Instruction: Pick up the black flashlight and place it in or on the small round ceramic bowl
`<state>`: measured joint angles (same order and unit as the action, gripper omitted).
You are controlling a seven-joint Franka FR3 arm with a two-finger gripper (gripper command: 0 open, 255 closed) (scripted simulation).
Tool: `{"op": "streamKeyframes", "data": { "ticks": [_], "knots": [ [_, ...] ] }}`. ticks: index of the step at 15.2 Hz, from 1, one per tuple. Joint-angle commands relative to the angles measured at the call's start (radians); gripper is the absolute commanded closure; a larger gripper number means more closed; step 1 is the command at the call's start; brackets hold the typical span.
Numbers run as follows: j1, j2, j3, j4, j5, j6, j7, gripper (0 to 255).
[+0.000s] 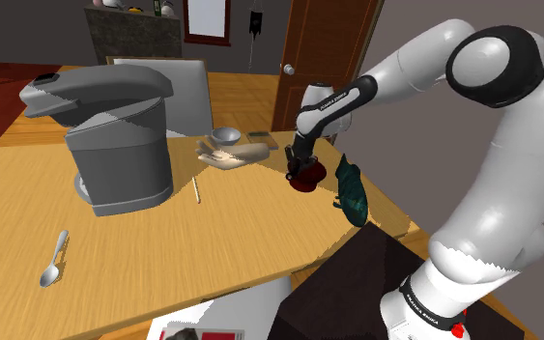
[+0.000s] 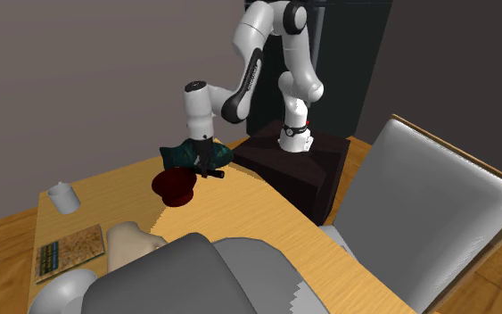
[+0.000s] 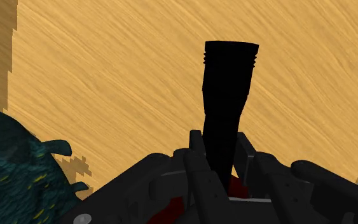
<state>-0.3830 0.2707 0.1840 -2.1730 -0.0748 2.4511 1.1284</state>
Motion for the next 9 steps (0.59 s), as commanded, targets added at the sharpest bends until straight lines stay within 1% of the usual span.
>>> {"op": "streamKeyframes", "data": {
  "ticks": [1, 9],
  "knots": [
    [-0.027, 0.033, -0.015, 0.052, 0.0, -0.019, -0.045, 255],
    [-0.116, 0.192, -0.06, 0.304, 0.003, -0.111, -0.191, 255]
  ]
}}
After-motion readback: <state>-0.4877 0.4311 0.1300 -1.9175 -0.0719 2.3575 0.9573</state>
